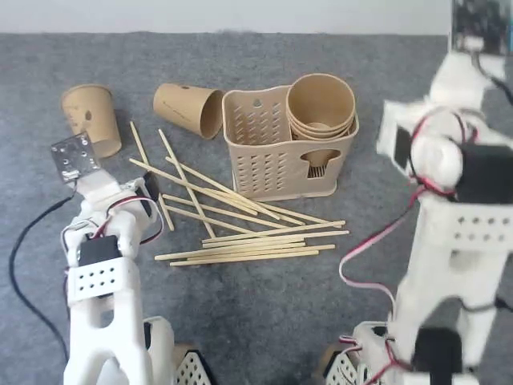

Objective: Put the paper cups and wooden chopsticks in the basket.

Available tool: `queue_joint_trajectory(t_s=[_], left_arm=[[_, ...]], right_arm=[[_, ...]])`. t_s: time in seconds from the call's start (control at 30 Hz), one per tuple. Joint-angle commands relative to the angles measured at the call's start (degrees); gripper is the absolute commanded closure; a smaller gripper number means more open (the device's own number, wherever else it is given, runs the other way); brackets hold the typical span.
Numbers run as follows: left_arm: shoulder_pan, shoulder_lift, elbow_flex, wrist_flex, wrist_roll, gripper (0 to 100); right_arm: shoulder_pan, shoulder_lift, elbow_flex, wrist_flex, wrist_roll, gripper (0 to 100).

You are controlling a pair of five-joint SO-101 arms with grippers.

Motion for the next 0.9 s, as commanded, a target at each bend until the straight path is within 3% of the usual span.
queue_joint_trajectory(t_s=[0.0,0.23,0.43,0.77,0.87], left_arm=[[2.4,-1.5,-3.6,-1.8,-1.2,80],[8.5,-1.4,-9.5,-0.6,-2.8,80],[13.3,3.7,-13.5,-3.9,-8.5,80],[15.7,34.4,-34.5,-4.8,-9.8,80],[17.1,43.8,-41.6,-5.0,-14.4,80]], right_arm=[[5.4,-9.7,15.0,0.0,3.2,85.9],[15.0,-21.3,50.5,-21.8,9.2,89.1],[16.4,-21.7,74.1,-41.9,9.4,89.0],[16.2,-14.8,83.3,-55.3,9.3,89.0],[16.3,-13.2,83.3,-56.7,9.6,89.0]])
